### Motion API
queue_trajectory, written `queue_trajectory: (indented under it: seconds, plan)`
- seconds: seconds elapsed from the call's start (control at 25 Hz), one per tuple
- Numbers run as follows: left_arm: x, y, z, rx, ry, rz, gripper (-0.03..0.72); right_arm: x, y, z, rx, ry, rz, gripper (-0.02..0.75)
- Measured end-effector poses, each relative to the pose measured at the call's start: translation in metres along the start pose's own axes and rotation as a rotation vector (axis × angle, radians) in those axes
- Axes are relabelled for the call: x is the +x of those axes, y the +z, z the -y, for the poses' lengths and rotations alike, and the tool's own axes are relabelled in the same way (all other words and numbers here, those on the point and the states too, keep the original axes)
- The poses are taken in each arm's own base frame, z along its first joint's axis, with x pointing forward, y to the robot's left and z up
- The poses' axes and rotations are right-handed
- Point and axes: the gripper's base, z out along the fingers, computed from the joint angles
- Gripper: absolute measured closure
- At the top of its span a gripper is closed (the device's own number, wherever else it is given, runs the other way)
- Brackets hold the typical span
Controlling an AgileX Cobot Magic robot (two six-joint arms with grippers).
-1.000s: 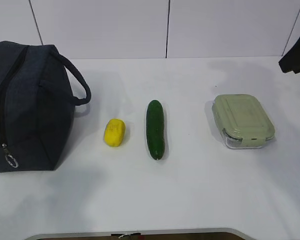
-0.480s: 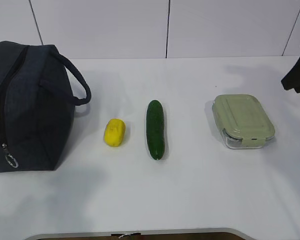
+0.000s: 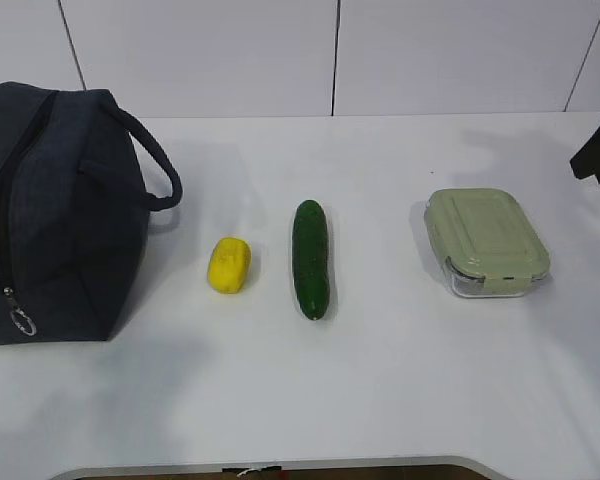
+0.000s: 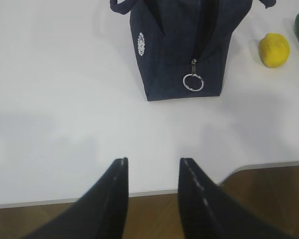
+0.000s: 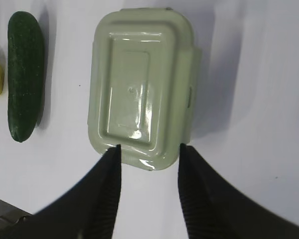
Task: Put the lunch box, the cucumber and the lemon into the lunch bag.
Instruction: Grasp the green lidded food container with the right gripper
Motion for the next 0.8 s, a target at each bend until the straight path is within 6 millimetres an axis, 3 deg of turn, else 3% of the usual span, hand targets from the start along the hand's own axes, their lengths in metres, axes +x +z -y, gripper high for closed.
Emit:
queue_trajectory:
  seconds: [0.08, 0.32, 0.8]
  plan:
    - [0.000, 0.000, 0.000, 0.000, 0.000, 0.000, 0.446, -0.001, 0.001, 0.000, -0.010, 0.012, 0.003, 0.400]
    - [0.000, 0.000, 0.000, 0.000, 0.000, 0.000, 0.446, -0.003, 0.020, 0.008, -0.065, 0.062, -0.019, 0.195]
    - [0.000, 0.000, 0.000, 0.000, 0.000, 0.000, 0.446, -0.003, 0.067, 0.033, -0.141, 0.031, -0.091, 0.162]
